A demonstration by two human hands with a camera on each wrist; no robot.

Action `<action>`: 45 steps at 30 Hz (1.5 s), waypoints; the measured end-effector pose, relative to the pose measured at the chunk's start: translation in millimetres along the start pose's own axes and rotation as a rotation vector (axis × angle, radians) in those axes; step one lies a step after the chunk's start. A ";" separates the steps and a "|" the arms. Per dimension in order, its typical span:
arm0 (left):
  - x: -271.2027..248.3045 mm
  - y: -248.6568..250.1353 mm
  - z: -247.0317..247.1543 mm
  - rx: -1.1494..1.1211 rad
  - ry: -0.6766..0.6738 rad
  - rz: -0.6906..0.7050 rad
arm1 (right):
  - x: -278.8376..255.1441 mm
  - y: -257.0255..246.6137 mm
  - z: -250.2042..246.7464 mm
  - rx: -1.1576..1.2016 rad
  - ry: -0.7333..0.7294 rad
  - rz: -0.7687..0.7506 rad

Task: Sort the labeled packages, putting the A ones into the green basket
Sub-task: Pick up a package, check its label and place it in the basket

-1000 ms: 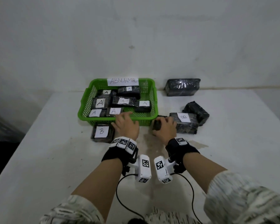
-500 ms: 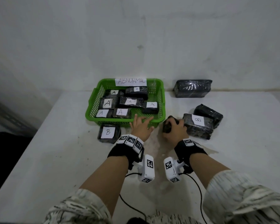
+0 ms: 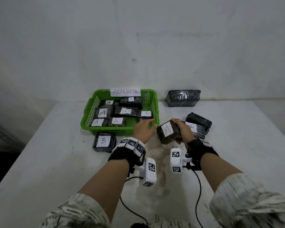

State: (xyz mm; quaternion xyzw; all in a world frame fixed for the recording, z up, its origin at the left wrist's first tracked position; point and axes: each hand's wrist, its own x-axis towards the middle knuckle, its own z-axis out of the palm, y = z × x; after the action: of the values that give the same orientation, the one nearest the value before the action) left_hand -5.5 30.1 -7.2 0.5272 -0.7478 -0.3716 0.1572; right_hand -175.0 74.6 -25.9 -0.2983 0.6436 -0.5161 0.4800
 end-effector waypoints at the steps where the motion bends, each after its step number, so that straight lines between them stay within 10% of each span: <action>1: 0.3 2.3 -0.8 -0.076 -0.015 0.012 | -1.9 -2.1 1.2 0.013 -0.045 0.015; 20: -34.0 -8.2 -25.2 -1.002 0.013 -0.147 | -37.6 -8.1 41.0 0.079 -0.216 0.051; 30: -40.5 -17.5 -12.3 -1.133 0.177 -0.211 | -51.8 -5.1 45.2 0.170 -0.319 0.110; 45: -48.4 -11.7 -12.3 -1.047 0.040 -0.161 | -46.9 -6.6 42.7 0.226 -0.242 0.145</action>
State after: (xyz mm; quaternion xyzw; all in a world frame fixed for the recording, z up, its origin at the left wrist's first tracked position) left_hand 29.1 67.2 0.3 0.4410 -0.4161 -0.6960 0.3846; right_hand -119.3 97.8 -5.4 -0.2551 0.5392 -0.5094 0.6203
